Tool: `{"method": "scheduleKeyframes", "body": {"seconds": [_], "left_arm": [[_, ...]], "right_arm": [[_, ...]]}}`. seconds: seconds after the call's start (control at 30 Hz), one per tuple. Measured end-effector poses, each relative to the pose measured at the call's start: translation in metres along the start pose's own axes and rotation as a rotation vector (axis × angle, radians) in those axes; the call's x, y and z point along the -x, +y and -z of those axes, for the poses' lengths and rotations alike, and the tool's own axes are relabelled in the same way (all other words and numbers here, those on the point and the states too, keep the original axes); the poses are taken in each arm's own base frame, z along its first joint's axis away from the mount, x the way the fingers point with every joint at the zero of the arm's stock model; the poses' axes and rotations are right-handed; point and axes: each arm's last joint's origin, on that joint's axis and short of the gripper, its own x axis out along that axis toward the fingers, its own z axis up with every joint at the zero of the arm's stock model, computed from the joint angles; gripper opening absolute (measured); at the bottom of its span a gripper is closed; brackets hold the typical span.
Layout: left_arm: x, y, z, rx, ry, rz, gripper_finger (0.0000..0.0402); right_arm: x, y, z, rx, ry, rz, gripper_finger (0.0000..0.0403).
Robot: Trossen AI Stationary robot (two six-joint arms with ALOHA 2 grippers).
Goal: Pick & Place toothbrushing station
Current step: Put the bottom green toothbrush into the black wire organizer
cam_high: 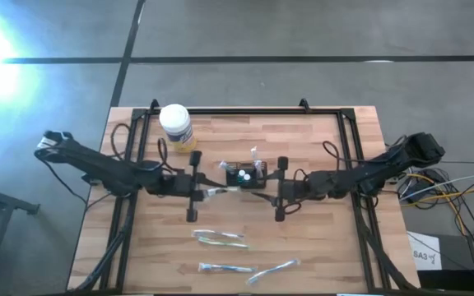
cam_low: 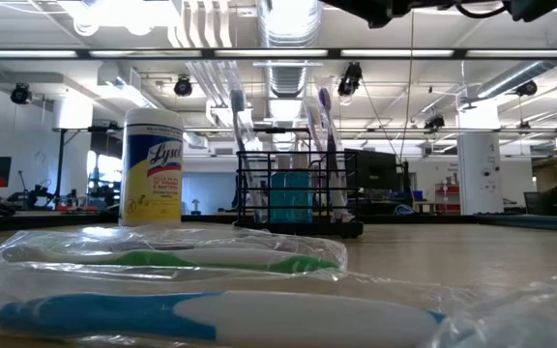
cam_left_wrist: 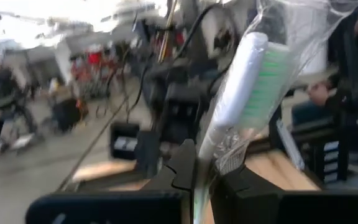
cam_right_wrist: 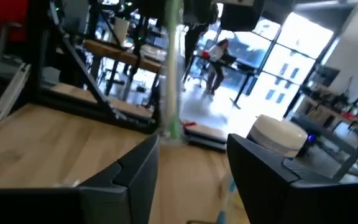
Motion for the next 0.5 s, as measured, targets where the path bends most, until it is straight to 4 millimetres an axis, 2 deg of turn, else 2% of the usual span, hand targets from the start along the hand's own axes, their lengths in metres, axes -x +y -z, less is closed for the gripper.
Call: {"method": "scheduleKeyframes", "body": {"seconds": [0.07, 0.2, 0.4, 0.5], "left_arm": [[0.011, 0.004, 0.000, 0.012, 0.049, -0.020, 0.0021], [0.031, 0.009, 0.002, 0.070, 0.021, -0.008, 0.0021], [0.055, 0.011, 0.023, 0.063, 0.085, 0.008, 0.0021], [0.065, 0.011, 0.036, 0.065, 0.095, 0.006, 0.0021]], "right_arm": [[0.006, -0.002, -0.002, -0.028, 0.009, -0.031, 0.0188], [0.023, -0.007, -0.010, -0.116, -0.061, -0.168, 0.0163], [0.059, -0.022, -0.026, -0.133, -0.122, -0.380, 0.0080], [0.075, -0.029, -0.024, -0.131, -0.177, -0.444, 0.0033]]}}
